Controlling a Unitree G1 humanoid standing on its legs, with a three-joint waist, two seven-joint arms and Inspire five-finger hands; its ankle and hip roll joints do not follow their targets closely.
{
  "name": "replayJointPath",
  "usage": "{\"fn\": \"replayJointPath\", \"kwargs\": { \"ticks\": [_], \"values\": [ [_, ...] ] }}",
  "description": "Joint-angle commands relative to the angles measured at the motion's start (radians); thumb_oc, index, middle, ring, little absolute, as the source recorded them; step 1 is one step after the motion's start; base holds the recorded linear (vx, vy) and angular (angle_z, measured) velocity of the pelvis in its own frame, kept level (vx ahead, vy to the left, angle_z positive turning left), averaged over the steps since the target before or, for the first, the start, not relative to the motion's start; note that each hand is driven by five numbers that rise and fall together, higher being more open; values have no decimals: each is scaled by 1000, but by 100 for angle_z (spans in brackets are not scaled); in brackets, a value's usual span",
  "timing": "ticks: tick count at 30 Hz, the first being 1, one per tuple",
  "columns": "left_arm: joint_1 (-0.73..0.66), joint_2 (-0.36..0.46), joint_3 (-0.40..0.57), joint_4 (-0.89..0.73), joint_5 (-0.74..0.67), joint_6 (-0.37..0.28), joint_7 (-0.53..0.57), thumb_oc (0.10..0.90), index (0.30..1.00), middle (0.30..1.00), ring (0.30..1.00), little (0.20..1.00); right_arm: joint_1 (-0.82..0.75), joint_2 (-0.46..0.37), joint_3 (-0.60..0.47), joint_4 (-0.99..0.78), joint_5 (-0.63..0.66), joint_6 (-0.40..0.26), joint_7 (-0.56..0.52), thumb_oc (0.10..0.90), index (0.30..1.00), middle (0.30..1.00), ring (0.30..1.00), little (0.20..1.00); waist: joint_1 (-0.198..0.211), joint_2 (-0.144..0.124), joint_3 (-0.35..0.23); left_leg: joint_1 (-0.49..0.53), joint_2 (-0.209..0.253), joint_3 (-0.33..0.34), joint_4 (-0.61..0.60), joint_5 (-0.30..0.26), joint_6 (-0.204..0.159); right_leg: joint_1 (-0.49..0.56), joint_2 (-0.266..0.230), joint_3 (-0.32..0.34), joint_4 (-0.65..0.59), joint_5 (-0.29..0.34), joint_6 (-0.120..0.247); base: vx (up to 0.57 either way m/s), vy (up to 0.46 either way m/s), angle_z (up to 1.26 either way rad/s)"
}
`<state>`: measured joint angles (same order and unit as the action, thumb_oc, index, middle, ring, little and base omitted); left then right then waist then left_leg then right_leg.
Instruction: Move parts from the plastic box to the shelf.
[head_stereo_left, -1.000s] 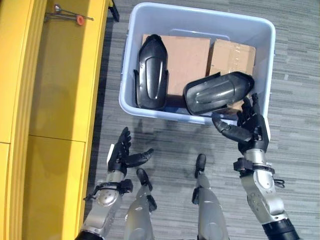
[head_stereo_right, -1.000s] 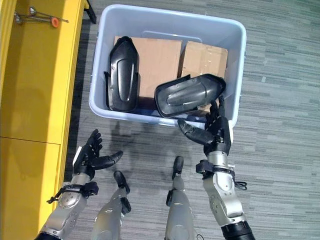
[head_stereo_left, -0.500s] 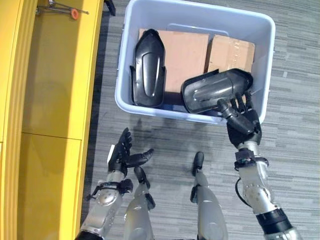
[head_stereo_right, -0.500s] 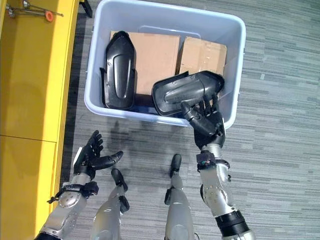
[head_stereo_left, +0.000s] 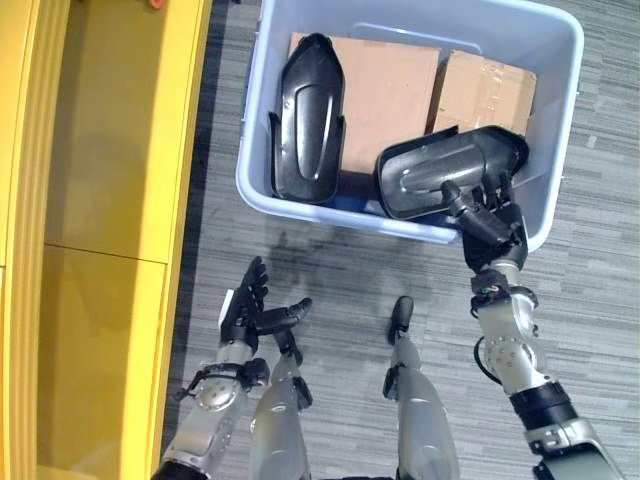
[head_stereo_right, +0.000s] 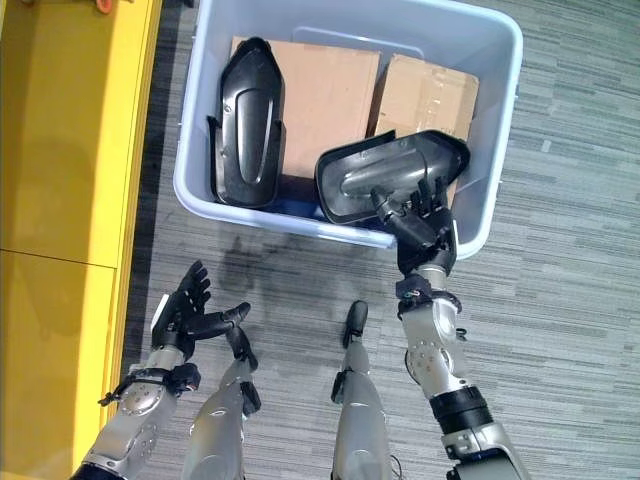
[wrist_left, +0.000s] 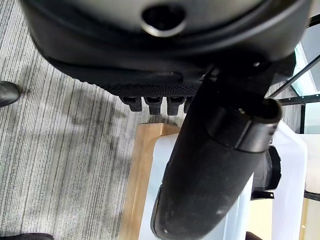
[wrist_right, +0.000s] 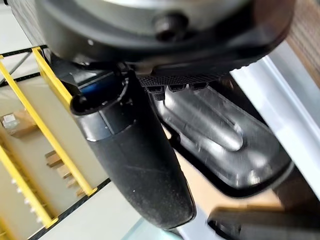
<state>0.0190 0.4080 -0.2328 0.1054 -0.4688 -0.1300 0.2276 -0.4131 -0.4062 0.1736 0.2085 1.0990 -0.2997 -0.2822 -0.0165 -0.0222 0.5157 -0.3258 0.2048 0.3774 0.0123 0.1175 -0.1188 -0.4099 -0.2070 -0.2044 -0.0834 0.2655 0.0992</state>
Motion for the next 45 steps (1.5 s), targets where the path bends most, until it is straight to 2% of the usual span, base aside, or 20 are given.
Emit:
{"fn": "replayJointPath", "kwargs": {
  "ticks": [1,9,16,20,34,35,40,45],
  "values": [
    [31,37,0,-129,-31,-57,-10,900,1000,1000,1000,1000,-99,-64,-75,-26,-33,-51,-10,900,1000,1000,1000,1000,20,-3,-26,-28,54,-31,50,49,-34,-7,-55,8,179,-90,75,-2,6,4],
    [18,44,-9,-130,-59,-75,-3,900,1000,1000,1000,1000,-301,-154,-45,186,-96,7,-44,900,1000,1000,1000,1000,32,2,-3,-44,51,-36,49,51,-35,-28,-54,10,190,-92,72,0,1,0],
    [1,48,-28,-130,-75,-92,-3,900,1000,1000,1000,1000,-519,-225,33,419,-136,65,-25,900,1000,1000,1000,1000,45,9,4,-80,50,-47,48,54,-35,-67,-48,6,206,-99,68,1,4,3],
    [-10,46,-34,-129,-81,-101,0,900,1000,1000,1000,1000,-594,-244,57,487,-155,73,-23,900,1000,1000,1000,1000,50,14,4,-99,49,-54,45,56,-35,-85,-48,4,212,-101,68,4,4,5],
    [-28,58,-38,-130,-109,-126,10,900,1000,1000,1000,1000,-783,-318,175,512,-191,66,-10,900,1000,1000,1000,1000,56,1,4,-129,36,-63,42,53,-30,-119,-47,5,219,-102,69,2,5,1],
    [-29,66,-38,-129,-110,-134,11,900,1000,1000,1000,1000,-851,-344,209,557,-205,68,-7,900,1000,1000,1000,1000,61,1,4,-132,32,-64,40,53,-29,-125,-48,6,222,-102,69,0,0,0],
    [-32,72,-41,-128,-109,-148,5,900,1000,1000,1000,1000,-977,-400,276,714,-255,90,9,900,1000,1000,1000,1000,71,11,4,-142,28,-72,37,55,-29,-133,-51,4,222,-101,71,-2,16,5],
    [-38,78,-39,-123,-103,-161,4,900,1000,1000,1000,1000,-1063,-461,347,764,-307,90,13,900,1000,1000,1000,1000,75,20,4,-147,22,-79,34,59,-29,-137,-52,5,223,-101,74,-1,6,3]
  ]
}}
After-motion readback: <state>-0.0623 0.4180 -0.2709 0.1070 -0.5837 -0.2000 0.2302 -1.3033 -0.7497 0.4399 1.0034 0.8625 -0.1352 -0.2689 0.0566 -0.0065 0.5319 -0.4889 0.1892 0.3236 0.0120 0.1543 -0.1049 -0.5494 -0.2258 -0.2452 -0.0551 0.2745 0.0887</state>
